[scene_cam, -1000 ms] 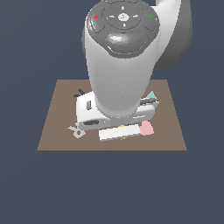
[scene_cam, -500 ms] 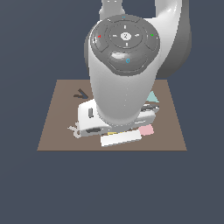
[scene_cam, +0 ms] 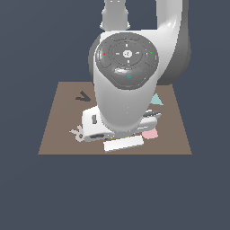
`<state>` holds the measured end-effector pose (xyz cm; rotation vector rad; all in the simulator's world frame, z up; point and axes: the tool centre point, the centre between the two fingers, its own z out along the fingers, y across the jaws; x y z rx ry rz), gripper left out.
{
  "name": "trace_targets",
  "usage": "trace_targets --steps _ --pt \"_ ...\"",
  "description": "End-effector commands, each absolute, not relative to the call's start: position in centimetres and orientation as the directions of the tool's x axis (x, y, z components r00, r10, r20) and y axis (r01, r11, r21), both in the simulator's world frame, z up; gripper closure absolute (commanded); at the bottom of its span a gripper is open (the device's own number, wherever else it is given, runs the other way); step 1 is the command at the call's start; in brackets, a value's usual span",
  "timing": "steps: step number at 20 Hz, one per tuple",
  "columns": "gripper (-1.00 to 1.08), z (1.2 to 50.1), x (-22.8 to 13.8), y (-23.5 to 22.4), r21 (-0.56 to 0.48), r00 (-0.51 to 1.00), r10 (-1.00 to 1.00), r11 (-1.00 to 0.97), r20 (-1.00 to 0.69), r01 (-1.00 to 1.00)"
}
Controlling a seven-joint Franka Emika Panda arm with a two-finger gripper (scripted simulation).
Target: Insert a designated object into the corresponding slot on a board.
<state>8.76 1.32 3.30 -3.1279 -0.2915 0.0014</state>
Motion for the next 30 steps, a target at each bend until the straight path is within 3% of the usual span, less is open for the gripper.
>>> trace_targets --steps 1,2,18,30 --pt "-0.92 3.0 8.8 1.3 0.0 0.983 0.185 -0.983 0.0 0.185" --pt "1.08 3.0 8.8 1.3 0.0 0.983 0.185 -0.983 0.0 0.185" --pt "1.08 3.1 8.7 1.4 0.0 0.979 0.204 -0.979 0.0 0.204" --pt "1.08 3.2 8.0 2.7 0.001 0.913 0.409 -0.913 0.001 0.409"
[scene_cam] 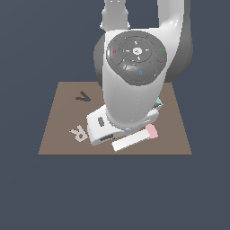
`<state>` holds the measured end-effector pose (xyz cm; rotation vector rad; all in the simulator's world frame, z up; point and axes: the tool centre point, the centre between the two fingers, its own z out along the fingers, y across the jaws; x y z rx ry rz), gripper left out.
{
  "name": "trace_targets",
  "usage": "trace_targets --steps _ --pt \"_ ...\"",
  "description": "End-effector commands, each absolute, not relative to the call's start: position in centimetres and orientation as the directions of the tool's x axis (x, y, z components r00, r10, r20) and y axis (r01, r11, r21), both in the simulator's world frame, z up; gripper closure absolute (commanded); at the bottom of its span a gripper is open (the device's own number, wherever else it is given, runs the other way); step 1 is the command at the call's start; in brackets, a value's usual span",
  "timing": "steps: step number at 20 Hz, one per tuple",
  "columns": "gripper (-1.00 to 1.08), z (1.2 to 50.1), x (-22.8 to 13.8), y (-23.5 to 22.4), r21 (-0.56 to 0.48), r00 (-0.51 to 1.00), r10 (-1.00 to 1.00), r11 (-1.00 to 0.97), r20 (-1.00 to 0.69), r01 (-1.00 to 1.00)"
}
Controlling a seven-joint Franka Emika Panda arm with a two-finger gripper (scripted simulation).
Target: Insert a designated object into the corresponding slot on a board.
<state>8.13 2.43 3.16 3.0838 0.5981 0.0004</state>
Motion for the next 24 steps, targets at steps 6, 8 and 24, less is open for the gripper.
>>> trace_targets --steps 6,8,24 --pt "1.08 3.3 7.1 3.6 0.001 0.816 0.578 -0.816 0.001 0.578" --pt "1.08 3.4 6.7 3.9 0.001 0.768 0.64 -0.768 0.001 0.64" --pt "1.08 3.7 2.2 5.2 0.002 0.181 0.983 -0.181 0.0 0.983"
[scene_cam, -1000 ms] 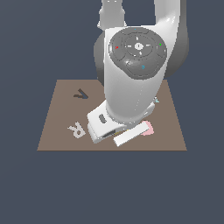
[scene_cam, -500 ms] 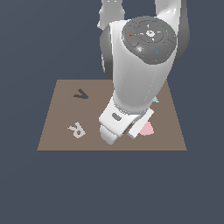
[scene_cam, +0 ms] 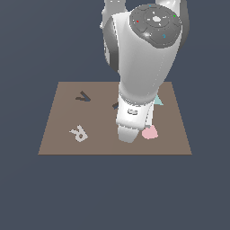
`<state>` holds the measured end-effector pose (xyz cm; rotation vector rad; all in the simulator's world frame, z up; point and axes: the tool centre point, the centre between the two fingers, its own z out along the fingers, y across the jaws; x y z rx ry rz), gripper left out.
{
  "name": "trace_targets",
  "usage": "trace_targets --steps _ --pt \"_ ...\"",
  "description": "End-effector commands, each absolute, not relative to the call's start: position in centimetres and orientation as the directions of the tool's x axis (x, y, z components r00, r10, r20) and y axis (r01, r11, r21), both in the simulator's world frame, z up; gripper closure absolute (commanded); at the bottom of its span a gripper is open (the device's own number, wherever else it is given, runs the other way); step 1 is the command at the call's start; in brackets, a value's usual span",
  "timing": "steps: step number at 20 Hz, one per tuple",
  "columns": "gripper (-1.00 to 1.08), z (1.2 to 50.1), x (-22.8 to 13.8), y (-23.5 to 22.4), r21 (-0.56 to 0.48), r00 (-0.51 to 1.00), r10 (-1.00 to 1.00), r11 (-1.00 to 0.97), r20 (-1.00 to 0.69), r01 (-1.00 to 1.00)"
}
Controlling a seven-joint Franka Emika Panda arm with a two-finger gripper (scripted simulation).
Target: Insert a designated object into the corresponding slot on a board.
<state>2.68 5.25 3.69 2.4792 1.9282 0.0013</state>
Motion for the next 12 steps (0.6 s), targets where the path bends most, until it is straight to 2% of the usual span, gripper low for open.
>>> trace_targets --steps 1,12 --pt "1.08 3.8 2.0 5.2 0.002 0.139 0.99 -0.139 0.0 0.99" --pt "1.08 4.0 -0.6 4.3 0.001 -0.256 0.967 0.256 -0.001 0.967"
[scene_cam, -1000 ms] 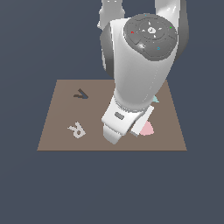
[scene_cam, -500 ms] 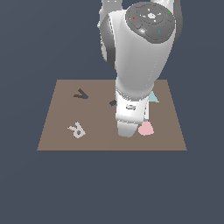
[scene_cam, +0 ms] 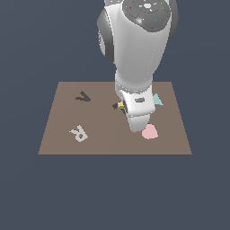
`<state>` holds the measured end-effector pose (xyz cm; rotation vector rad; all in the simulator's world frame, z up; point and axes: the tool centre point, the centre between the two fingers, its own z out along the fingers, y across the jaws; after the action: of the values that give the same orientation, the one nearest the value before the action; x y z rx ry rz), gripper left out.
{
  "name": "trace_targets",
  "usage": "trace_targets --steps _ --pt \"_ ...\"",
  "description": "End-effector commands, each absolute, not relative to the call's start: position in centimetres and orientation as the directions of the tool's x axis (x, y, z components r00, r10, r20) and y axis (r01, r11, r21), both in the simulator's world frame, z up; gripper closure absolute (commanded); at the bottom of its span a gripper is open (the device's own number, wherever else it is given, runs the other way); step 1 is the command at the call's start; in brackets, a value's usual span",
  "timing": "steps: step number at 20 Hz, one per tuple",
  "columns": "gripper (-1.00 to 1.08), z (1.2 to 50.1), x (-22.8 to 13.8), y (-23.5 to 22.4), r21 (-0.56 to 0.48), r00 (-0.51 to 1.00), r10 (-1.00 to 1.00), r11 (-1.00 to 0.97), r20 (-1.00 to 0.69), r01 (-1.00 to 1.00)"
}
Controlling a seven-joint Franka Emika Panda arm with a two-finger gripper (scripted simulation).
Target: Insert a designated object into the corresponding slot on a board.
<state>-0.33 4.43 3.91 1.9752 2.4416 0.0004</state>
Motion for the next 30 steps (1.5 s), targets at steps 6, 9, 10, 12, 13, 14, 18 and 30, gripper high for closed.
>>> trace_targets --steps 6,9,10,12,13,14,18,30 --pt "1.08 4.0 -1.4 3.7 0.001 -0.388 0.922 0.388 -0.001 0.922" --pt "1.08 4.0 -1.6 3.4 0.001 -0.434 0.901 0.434 -0.001 0.901" --pt "1.08 4.0 -1.7 3.4 0.001 -0.447 0.895 0.447 -0.001 0.895" --pt "1.08 4.1 -1.8 3.2 0.001 -0.468 0.884 0.468 -0.001 0.884" --pt "1.08 4.1 -1.8 3.2 0.001 -0.477 0.879 0.477 -0.001 0.879" --pt "1.08 4.1 -1.9 3.1 0.0 -0.484 0.875 0.484 -0.001 0.875" --pt "1.08 4.1 -1.9 3.0 0.0 -0.502 0.865 0.502 -0.001 0.865" --pt "-0.92 3.1 -2.0 3.0 -0.001 -0.504 0.864 0.504 -0.002 0.864"
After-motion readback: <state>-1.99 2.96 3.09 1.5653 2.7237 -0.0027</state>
